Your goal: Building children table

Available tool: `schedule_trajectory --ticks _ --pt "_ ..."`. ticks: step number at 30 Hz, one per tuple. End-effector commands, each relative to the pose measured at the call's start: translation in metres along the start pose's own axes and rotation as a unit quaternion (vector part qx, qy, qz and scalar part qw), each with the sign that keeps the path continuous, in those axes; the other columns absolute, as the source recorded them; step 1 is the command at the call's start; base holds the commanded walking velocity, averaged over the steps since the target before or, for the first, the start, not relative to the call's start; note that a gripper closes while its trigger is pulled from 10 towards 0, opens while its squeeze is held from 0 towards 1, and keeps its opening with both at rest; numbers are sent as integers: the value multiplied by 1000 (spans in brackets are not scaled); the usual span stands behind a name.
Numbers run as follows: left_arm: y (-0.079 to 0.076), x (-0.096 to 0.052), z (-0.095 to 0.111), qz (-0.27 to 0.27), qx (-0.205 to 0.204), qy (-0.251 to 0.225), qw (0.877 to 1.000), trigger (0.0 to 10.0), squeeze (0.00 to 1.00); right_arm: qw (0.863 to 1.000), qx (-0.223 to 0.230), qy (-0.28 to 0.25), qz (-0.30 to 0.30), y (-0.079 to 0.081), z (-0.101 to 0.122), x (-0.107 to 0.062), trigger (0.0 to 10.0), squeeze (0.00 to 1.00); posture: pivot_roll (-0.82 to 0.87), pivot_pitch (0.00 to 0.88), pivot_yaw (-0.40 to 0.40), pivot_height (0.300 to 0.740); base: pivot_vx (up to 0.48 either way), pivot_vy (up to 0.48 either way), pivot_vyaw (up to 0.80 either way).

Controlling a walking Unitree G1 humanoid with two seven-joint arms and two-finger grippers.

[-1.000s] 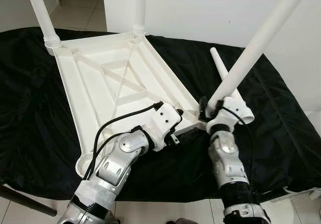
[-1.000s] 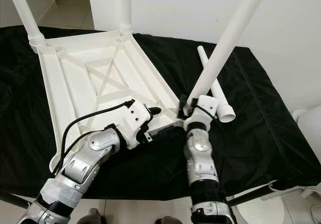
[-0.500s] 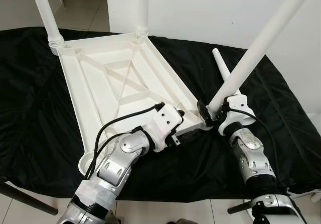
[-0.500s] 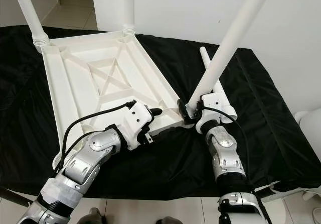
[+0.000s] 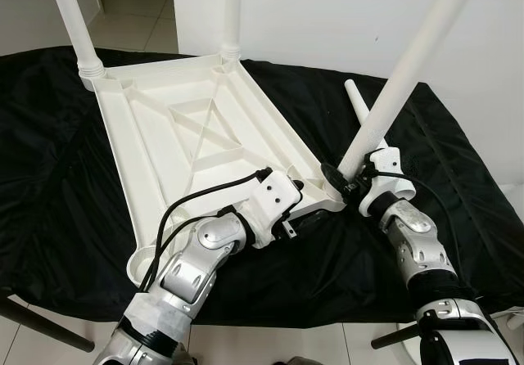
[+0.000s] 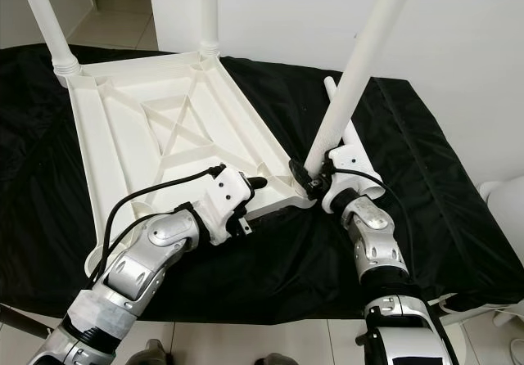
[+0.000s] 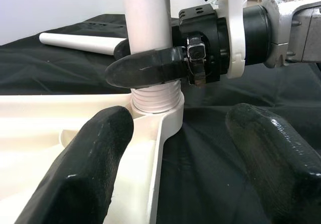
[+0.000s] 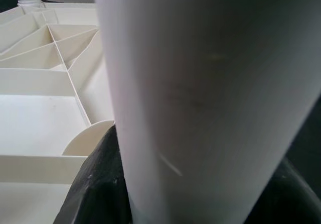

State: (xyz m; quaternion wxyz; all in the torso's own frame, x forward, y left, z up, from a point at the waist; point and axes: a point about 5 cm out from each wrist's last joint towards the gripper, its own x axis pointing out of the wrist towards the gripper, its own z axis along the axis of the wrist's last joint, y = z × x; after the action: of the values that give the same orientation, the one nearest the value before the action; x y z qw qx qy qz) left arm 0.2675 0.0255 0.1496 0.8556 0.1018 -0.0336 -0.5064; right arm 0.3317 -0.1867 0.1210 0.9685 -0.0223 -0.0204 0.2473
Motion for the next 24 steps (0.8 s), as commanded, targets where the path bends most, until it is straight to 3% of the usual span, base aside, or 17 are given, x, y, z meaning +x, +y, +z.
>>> schedule_trajectory --ticks 1,2,3,11,13,14,16,18,22,24 --pt "-3 1 2 -6 11 0 1000 10000 0 999 17 30 12 7 -18 -5 0 0 71 0 -91 740 0 0 0" --pt "-3 0 2 -6 10 0 1000 10000 0 999 21 32 8 9 -20 -6 0 0 71 0 -91 740 0 0 0" --pt "-3 0 2 -6 10 0 1000 10000 0 999 30 33 1 11 -22 -7 10000 0 70 0 -90 740 0 0 0" --pt "-3 0 1 -6 9 2 1000 10000 0 997 35 42 -58 16 -27 -5 10000 0 63 0 -87 740 0 0 0" --pt "-2 0 0 -5 9 5 1000 10000 0 991 42 49 -120 20 -28 -3 10000 0 61 0 -87 740 0 0 0" --pt "-2 0 0 -5 9 5 1000 10000 0 991 42 49 -120 20 -28 -3 10000 0 61 0 -87 740 0 0 0" --pt "-1 -1 0 -4 8 6 1000 10000 0 984 43 50 -164 22 -27 -2 10000 0 59 0 -87 740 0 0 0" --pt "-2 0 0 -3 8 7 1000 10000 0 970 80 45 -227 25 -27 -1 10000 0 59 0 -90 740 0 0 0" --pt "-2 -1 -1 -3 9 7 1000 10000 0 961 82 56 -259 31 -28 -1 10000 0 62 0 -97 740 0 0 0" --pt "-2 -1 -1 -1 8 7 1000 10000 0 946 82 54 -310 41 -28 -2 10000 0 60 0 -101 740 0 0 0"
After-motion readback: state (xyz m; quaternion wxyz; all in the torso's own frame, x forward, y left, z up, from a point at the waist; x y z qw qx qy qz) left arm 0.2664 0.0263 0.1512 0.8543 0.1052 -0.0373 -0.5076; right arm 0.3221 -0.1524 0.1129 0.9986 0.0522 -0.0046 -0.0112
